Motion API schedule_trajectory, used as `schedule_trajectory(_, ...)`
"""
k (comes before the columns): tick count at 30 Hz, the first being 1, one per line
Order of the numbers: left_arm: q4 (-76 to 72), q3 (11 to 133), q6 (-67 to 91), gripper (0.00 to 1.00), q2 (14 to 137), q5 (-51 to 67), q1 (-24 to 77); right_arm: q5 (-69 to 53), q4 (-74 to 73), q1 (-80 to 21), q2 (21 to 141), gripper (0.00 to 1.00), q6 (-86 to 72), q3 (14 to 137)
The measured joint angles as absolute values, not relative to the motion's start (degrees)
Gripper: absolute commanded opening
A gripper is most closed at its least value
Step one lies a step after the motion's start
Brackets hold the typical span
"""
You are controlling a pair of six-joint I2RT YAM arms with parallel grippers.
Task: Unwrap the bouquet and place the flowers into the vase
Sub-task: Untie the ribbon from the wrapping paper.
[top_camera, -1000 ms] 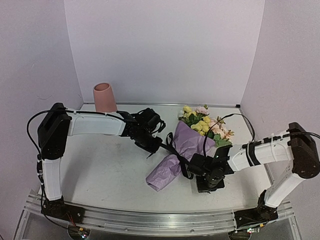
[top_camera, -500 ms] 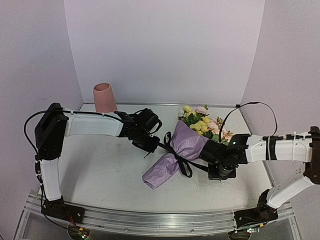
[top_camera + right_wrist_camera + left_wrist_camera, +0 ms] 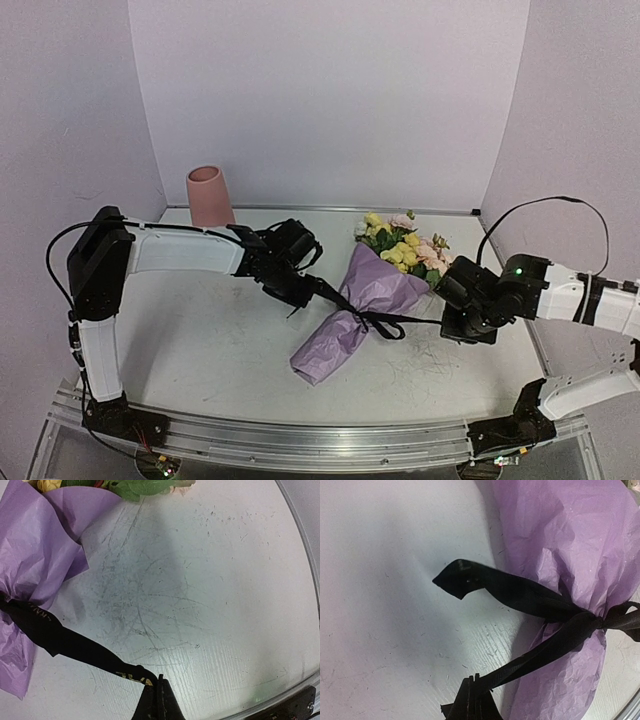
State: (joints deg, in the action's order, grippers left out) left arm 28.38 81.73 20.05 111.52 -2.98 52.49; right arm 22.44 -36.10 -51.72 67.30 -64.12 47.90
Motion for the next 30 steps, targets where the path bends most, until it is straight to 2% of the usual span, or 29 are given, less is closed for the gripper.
schedule_trajectory(15, 28.5, 82.6, 20.9, 0.00, 109.3, -1.8, 52.5, 29.1, -46.1, -50.0, 61.9, 0.00, -66.2, 52.4)
schedule_trajectory(30, 29.9, 87.1, 19.0, 0.00, 108.3, -6.6, 52.1, 38.2, -51.2, -45.2, 61.9, 0.00, -65.1, 57.2)
